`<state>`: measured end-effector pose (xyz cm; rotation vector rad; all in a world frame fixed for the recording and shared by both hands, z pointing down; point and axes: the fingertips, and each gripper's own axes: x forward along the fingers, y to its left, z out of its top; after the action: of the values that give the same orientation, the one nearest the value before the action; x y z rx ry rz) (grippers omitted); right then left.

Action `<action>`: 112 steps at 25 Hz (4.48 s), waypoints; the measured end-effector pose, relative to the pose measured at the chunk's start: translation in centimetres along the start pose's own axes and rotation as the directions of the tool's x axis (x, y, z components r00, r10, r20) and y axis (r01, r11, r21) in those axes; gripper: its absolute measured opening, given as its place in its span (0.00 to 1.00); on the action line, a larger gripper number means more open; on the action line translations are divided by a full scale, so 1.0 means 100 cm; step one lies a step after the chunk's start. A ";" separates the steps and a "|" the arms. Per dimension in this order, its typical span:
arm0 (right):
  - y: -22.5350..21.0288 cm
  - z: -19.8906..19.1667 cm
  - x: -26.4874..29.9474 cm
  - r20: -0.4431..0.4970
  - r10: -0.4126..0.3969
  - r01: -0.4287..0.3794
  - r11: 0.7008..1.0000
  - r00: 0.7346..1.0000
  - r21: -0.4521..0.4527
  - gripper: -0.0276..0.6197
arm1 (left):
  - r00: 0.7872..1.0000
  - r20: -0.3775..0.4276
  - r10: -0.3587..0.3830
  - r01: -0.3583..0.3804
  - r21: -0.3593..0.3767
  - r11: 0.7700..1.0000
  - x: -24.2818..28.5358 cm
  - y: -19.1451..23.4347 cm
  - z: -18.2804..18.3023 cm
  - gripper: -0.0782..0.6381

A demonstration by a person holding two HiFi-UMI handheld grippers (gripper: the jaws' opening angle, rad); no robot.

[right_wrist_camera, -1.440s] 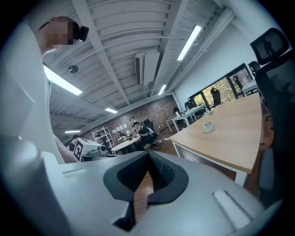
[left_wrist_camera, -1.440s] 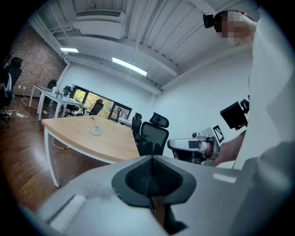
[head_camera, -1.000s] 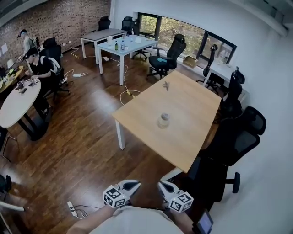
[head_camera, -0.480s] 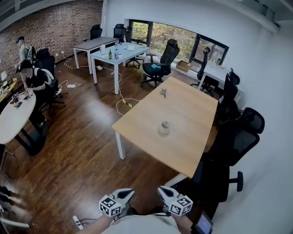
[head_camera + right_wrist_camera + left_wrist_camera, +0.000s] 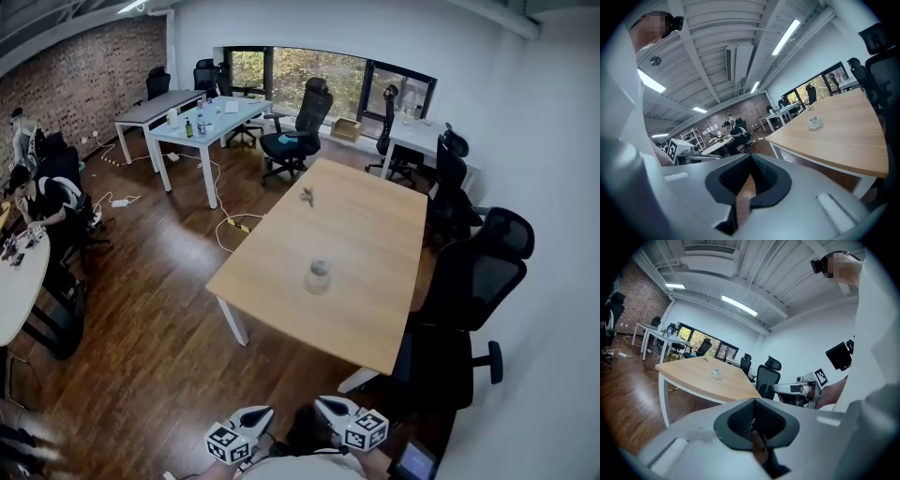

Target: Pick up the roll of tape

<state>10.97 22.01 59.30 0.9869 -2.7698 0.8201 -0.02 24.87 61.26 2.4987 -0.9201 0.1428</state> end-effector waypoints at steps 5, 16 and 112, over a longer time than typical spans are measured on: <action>-0.025 0.032 0.035 0.009 0.042 -0.042 0.999 0.999 -0.008 0.05 | 0.999 -0.015 0.029 -0.028 0.015 0.999 0.021 0.033 0.029 0.11; -0.099 0.099 0.084 0.054 0.077 -0.077 0.997 0.996 0.002 0.05 | 0.999 -0.041 0.030 -0.025 0.125 0.992 0.097 0.081 0.100 0.12; -0.397 0.104 0.296 -0.796 -0.440 -0.218 0.801 0.416 -0.557 0.32 | 0.998 -0.055 0.032 -0.036 -0.069 0.997 0.178 0.309 0.200 0.12</action>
<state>12.80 -25.69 76.19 0.3650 -1.7020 0.2320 -7.17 -15.37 60.28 2.4044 -0.9295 0.1853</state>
